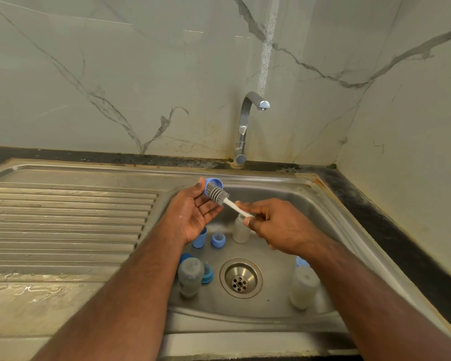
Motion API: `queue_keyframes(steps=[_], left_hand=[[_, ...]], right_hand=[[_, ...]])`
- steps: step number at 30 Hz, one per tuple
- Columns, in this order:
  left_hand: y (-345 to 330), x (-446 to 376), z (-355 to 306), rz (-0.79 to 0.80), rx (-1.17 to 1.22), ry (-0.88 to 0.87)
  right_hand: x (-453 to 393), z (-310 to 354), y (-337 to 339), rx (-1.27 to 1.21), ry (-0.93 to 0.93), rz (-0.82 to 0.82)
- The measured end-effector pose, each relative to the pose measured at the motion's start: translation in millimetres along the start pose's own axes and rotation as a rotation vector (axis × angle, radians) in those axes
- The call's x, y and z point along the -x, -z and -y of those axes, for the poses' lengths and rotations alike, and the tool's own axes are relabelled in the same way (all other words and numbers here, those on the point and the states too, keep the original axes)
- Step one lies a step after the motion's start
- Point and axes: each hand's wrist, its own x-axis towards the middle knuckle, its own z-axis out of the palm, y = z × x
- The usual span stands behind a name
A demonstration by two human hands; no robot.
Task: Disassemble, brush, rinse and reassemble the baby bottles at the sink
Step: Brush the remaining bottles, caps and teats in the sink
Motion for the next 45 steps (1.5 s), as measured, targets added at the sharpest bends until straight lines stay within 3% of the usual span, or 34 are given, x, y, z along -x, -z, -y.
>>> queue_keyframes(steps=[2, 7, 10, 14, 16, 19, 21, 24, 26, 29, 33, 36, 40, 45], left_hand=[[1.0, -0.3, 0.7, -0.013, -0.009, 0.002], [-1.8, 0.4, 2.8, -0.008, -0.015, -0.002], [-2.0, -0.6, 1.4, -0.03, -0.007, -0.034], [2.1, -4.7, -0.6, -0.069, 0.036, -0.064], [2.1, -4.0, 0.1, -0.061, 0.03, -0.056], [-2.0, -2.2, 3.2, -0.036, -0.005, -0.048], [-2.1, -2.4, 2.6, -0.047, -0.017, -0.062], [-0.2, -3.0, 0.2, -0.063, -0.002, -0.072], [-0.9, -2.3, 0.3, -0.066, -0.007, -0.066], [-3.8, -1.7, 2.2, -0.055, -0.046, -0.059], [-1.3, -3.8, 2.0, -0.066, -0.053, -0.068], [1.2, -4.2, 2.1, -0.069, -0.027, -0.06], [-1.4, -2.1, 2.8, -0.048, -0.043, -0.047], [-0.6, -3.5, 2.9, -0.065, -0.032, -0.071]], right_hand=[[-0.3, -2.2, 5.8, 0.08, -0.025, 0.023], [2.3, -5.0, 5.6, 0.232, -0.036, -0.148], [-1.2, 0.6, -2.6, 0.334, -0.032, -0.133], [-4.4, 1.8, -5.1, 0.148, -0.028, -0.004], [-3.2, -2.0, -2.0, 0.053, -0.025, -0.049], [-7.5, -6.4, -3.0, 0.137, -0.051, -0.13], [-8.3, -5.8, -7.4, 0.165, -0.064, -0.061], [-3.6, -6.0, -1.4, -0.021, -0.055, 0.034], [-1.5, -7.2, 1.9, -0.107, -0.058, -0.006], [-7.8, -7.4, -3.4, 0.031, -0.062, -0.101], [-4.5, -5.9, -4.9, -0.06, -0.085, 0.066], [-0.4, -9.6, 1.4, -0.202, -0.083, 0.012], [-9.6, -10.5, -7.5, 0.059, -0.046, -0.143], [-8.2, -7.0, -10.3, 0.158, -0.04, -0.032]])
